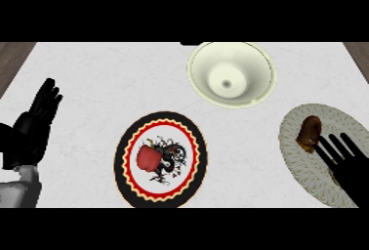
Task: Pick the squash from the placemat and place it in the bowl
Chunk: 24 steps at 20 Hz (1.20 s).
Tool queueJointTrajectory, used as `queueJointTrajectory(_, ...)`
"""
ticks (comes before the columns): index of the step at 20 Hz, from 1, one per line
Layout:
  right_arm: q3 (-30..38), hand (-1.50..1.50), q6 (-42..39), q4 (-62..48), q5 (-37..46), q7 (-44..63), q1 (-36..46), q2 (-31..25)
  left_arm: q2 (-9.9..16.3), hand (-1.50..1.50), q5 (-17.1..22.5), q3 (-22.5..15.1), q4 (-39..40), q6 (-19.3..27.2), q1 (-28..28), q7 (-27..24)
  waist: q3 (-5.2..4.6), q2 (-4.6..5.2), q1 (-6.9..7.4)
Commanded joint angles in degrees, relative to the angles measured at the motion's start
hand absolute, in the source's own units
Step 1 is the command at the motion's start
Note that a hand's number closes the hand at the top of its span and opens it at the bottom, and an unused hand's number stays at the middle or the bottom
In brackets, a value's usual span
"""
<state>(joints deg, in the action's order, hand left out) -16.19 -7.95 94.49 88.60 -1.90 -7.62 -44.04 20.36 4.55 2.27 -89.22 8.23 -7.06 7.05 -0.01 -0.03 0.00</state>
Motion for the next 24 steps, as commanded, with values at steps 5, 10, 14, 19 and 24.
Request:
queueJointTrajectory(5, 0.98, -1.50, -1.41, -3.80, 5.37, -0.33, 3.56, 6.59, 0.18, 0.00, 0.67, 4.01, 4.11, -4.37, -2.12, -1.17, -0.01, 0.04, -0.07)
queueJointTrajectory(10, 1.13, 1.50, -1.41, -13.36, 4.90, -6.85, 9.55, 7.28, -1.74, 0.00, -2.16, 2.17, 0.54, -2.58, 0.37, -0.46, 0.02, 0.11, 0.47)
queueJointTrajectory(14, 1.28, 1.50, -0.68, -15.21, 5.02, -9.36, 11.20, 9.03, -0.37, 0.00, -0.09, 4.65, 0.16, -4.83, -0.91, 1.63, 0.01, 0.08, 0.41)
queueJointTrajectory(19, 5.06, 1.50, 8.34, -20.12, 4.10, -11.97, 10.38, 8.32, -4.98, 0.00, -4.14, 2.10, 3.96, -1.61, -1.77, -2.72, 0.02, 0.12, 0.05)
queueJointTrajectory(24, 6.59, 1.50, 11.35, -15.93, 5.08, -11.58, 12.20, 9.85, -5.05, 0.00, -5.30, 1.89, 2.86, -1.96, -2.02, -1.30, 0.01, 0.03, 0.01)
